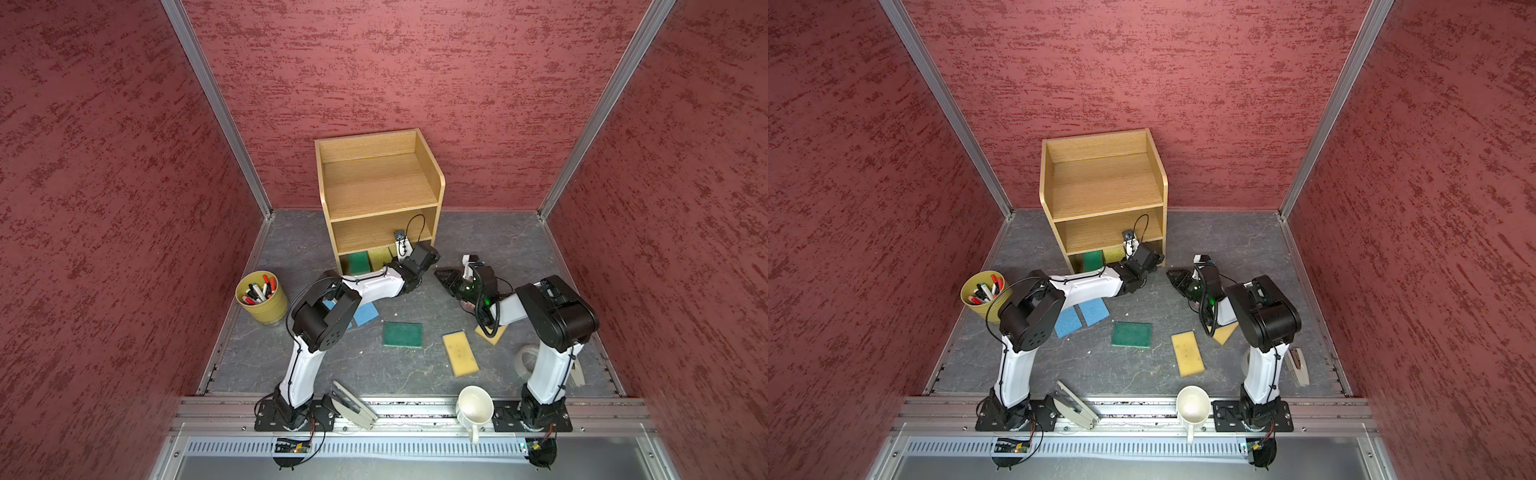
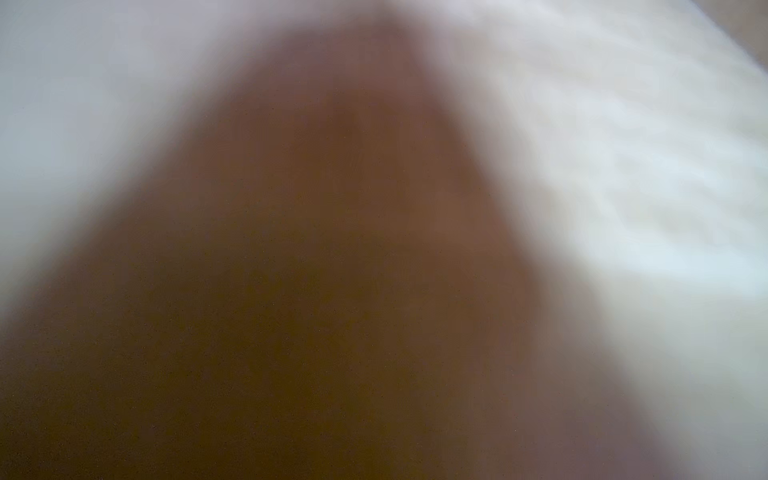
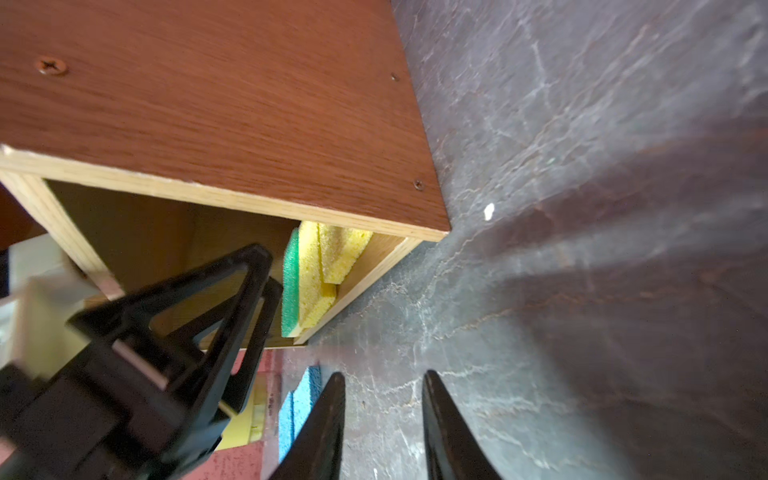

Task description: Place and organize the cleaning sponges onto the shelf

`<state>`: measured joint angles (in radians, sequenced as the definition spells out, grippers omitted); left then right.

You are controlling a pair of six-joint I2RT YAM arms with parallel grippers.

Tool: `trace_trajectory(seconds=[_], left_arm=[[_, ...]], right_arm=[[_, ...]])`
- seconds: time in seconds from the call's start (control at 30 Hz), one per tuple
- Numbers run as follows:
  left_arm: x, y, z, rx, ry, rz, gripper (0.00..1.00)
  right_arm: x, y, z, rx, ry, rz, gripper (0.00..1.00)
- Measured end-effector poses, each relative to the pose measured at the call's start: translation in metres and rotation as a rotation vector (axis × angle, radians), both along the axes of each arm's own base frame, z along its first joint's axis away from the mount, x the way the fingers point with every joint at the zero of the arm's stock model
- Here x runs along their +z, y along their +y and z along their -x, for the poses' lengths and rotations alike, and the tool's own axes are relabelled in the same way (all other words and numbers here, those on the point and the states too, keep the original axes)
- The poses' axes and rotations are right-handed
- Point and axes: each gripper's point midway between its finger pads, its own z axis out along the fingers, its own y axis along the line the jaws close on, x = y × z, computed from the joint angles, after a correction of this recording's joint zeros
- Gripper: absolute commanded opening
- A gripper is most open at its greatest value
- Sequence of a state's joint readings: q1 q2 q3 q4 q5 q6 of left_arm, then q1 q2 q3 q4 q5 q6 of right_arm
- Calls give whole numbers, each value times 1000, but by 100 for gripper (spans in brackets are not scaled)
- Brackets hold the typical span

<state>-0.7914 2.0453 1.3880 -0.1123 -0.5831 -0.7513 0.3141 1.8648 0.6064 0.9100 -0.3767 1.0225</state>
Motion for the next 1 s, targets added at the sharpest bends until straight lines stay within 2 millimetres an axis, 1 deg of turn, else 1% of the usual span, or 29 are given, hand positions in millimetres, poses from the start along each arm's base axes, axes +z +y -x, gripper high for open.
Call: trace_trajectory(seconds=[0.07, 0.13, 0.2, 0.23, 0.3, 0.4, 0.47, 0.57, 0.63, 0.83, 1.0], left_arm=[[-11, -5, 23, -49, 38, -12, 43], [-24, -8, 48, -101, 82, -32, 42], [-33, -8, 74, -147, 114, -52, 42], [-33, -8, 84, -164, 119, -56, 42], [-23, -8, 100, -194, 115, -50, 42], [2, -6, 115, -217, 74, -5, 43], [16, 0, 124, -219, 50, 17, 44], [24, 21, 138, -194, 38, 49, 48], [26, 39, 147, -166, 32, 66, 50], [30, 100, 168, -46, 8, 110, 53], [42, 151, 180, 63, -41, 165, 54]], right_arm=[[4, 1, 2, 0, -19, 50, 26], [11, 3, 4, 0, -50, 106, 25], [19, 13, 8, 17, -96, 185, 25], [22, 20, 10, 30, -118, 218, 25], [27, 36, 16, 67, -168, 288, 25], [28, 61, 28, 128, -247, 417, 25], [29, 74, 34, 164, -311, 505, 25], [34, 86, 37, 204, -411, 618, 30], [32, 87, 33, 214, -452, 685, 33], [16, 92, 8, 243, -510, 870, 39], [8, 99, -11, 267, -546, 977, 39]])
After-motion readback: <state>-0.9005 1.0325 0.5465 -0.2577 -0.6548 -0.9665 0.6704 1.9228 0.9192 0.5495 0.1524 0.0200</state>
